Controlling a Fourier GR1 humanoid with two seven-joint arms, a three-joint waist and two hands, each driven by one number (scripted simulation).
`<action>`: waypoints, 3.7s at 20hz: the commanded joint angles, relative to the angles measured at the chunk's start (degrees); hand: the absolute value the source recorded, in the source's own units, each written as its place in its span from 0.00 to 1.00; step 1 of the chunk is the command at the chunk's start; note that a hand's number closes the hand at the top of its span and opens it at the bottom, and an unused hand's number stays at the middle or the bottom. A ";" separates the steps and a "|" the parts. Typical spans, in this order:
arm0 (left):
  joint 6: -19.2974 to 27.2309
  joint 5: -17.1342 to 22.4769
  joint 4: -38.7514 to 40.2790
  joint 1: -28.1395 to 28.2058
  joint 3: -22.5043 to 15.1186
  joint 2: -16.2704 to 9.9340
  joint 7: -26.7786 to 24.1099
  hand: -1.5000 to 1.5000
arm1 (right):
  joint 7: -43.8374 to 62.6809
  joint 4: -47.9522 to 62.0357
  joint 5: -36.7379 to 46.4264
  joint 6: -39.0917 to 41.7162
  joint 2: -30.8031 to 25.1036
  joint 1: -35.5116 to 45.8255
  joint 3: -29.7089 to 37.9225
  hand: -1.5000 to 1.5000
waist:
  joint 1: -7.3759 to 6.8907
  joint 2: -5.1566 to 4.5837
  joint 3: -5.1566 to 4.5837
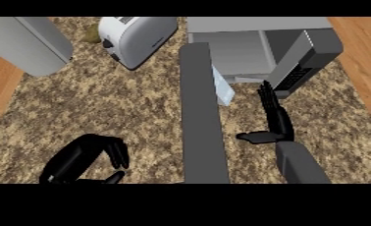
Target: Pick up the milk, place it into the microwave and close the microwave
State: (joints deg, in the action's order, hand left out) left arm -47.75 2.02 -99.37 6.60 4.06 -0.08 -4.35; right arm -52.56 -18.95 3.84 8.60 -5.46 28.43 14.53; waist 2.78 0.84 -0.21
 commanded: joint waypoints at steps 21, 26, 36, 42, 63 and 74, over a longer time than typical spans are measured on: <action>29.83 -16.01 30.25 -14.99 -32.03 0.07 -20.37 1.00 | 0.76 -53.17 -13.47 16.21 -8.07 -50.07 -3.29 0.00 | -0.39 -0.82 0.05; 33.84 -10.71 33.05 -16.88 -42.15 0.06 -16.38 1.00 | 8.22 -66.04 -20.73 22.25 -10.96 -54.06 -5.16 0.00 | 0.79 -0.85 -0.06; 56.23 3.34 35.18 -28.44 -60.48 0.02 -10.54 1.00 | 18.37 -82.82 -26.04 22.18 -13.49 -56.85 -10.65 0.00 | 2.73 -1.32 -0.10; 66.00 9.45 34.06 -35.53 -63.89 -0.02 -7.43 1.00 | 23.39 -89.07 -28.03 20.70 -14.72 -55.08 -12.23 0.00 | 4.60 -1.70 -0.15; 81.54 27.37 45.92 -55.53 -57.14 0.07 -11.15 1.00 | 33.80 -100.04 -34.60 18.81 -18.60 -55.09 -12.77 0.00 | 9.89 -3.47 -0.08; 79.47 37.45 52.44 -59.93 -53.40 0.08 -15.42 1.00 | 36.67 -101.69 -37.69 17.61 -20.21 -54.46 -10.84 0.00 | 11.33 -4.44 -0.07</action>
State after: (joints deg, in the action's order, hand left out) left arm 30.91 37.06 -49.51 -49.75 -53.26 0.04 -17.27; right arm -16.67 -120.11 -32.75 26.23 -24.70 -26.62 2.67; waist 13.79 -3.49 -0.23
